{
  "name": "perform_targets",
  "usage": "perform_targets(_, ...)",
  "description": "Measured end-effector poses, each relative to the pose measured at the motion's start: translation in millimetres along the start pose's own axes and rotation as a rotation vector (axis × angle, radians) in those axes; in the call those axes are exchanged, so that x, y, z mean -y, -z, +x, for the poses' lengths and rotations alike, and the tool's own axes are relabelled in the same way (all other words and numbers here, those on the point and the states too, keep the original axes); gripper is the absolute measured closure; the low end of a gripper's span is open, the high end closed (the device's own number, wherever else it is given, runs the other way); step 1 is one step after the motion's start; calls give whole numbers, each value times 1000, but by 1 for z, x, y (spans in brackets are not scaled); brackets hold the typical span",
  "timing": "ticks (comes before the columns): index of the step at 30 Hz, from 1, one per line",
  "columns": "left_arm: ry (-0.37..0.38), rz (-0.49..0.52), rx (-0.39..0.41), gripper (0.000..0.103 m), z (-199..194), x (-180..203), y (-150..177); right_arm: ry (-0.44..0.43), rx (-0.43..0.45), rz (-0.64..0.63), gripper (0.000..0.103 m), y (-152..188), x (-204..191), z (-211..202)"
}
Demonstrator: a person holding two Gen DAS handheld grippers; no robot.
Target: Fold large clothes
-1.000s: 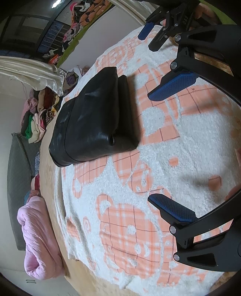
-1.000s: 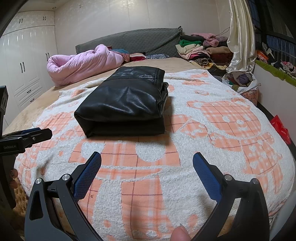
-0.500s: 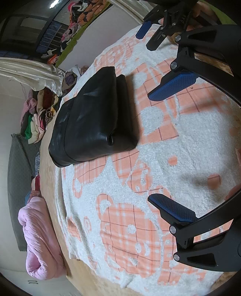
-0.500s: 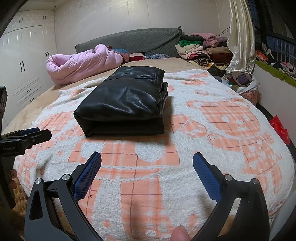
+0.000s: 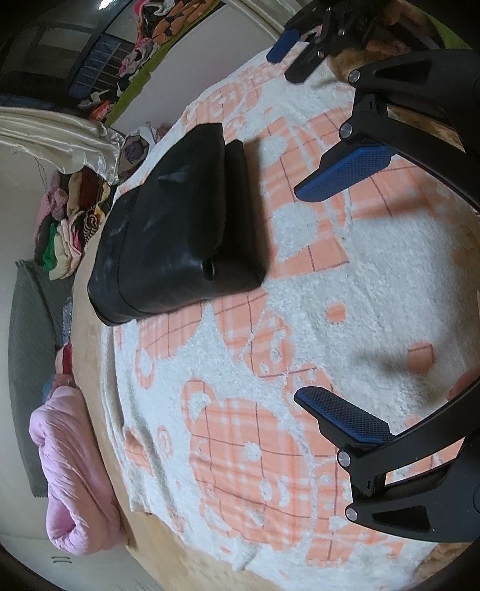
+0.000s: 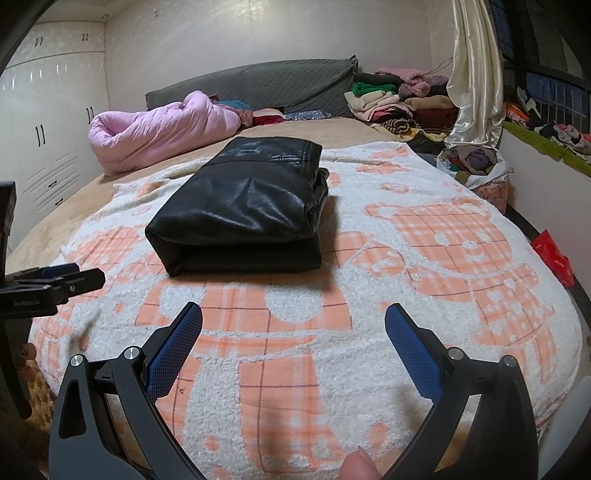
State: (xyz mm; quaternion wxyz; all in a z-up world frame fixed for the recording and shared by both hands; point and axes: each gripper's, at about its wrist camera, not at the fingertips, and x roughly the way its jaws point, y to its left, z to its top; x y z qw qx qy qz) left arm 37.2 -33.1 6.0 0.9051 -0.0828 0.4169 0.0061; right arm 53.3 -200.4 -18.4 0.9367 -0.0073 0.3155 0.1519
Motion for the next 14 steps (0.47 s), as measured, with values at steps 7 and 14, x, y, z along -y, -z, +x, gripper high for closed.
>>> perform_targets(7,-10,-63,9,9,-4,-30,-3,65,39,61,4,-2,31,-35)
perform_targets(14,-168,-218,-2,9,-6,-164,-24,463,22,322,4,33,192,-95)
